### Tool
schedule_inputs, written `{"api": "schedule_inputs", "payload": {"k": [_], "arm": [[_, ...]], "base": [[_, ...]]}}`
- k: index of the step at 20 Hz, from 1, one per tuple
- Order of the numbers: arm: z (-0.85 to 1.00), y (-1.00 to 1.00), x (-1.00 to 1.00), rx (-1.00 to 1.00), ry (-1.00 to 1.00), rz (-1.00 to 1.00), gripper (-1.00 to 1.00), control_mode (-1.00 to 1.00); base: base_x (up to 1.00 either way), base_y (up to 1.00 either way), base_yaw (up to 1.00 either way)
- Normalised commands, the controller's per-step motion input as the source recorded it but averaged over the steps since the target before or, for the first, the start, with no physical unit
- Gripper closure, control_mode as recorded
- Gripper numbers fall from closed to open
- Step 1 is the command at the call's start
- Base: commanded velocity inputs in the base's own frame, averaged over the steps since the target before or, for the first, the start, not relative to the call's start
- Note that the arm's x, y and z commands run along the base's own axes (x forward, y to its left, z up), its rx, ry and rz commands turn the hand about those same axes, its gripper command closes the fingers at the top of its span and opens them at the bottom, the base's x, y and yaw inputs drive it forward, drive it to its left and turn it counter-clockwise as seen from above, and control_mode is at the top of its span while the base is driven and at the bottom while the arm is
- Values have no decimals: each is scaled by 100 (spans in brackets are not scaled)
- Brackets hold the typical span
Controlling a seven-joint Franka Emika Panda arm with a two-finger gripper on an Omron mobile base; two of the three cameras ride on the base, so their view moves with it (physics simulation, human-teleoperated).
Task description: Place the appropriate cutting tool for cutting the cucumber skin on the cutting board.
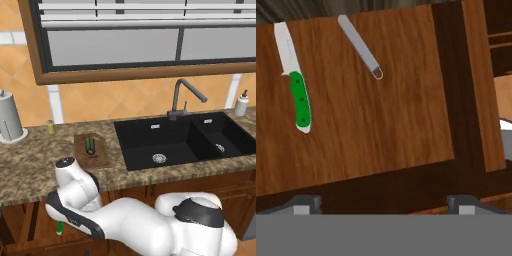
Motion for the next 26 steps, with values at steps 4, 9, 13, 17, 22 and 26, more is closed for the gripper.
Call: {"api": "schedule_inputs", "payload": {"k": [4, 9, 13, 17, 22, 26], "arm": [[-68, 0, 18, 3, 0, 0, -100, -100], [-64, 0, 19, 4, 0, 0, -100, -100], [-65, 0, 11, 5, 0, 0, -100, -100], [-60, 0, 0, 3, 0, 2, -100, -100], [-30, 0, -23, 0, 7, 5, -100, -100], [0, 2, -51, 0, 18, 2, -100, -100]], "base": [[0, 0, 0], [0, 0, 0], [0, 0, 0], [0, 0, 0], [0, 0, 0], [0, 0, 0]]}}
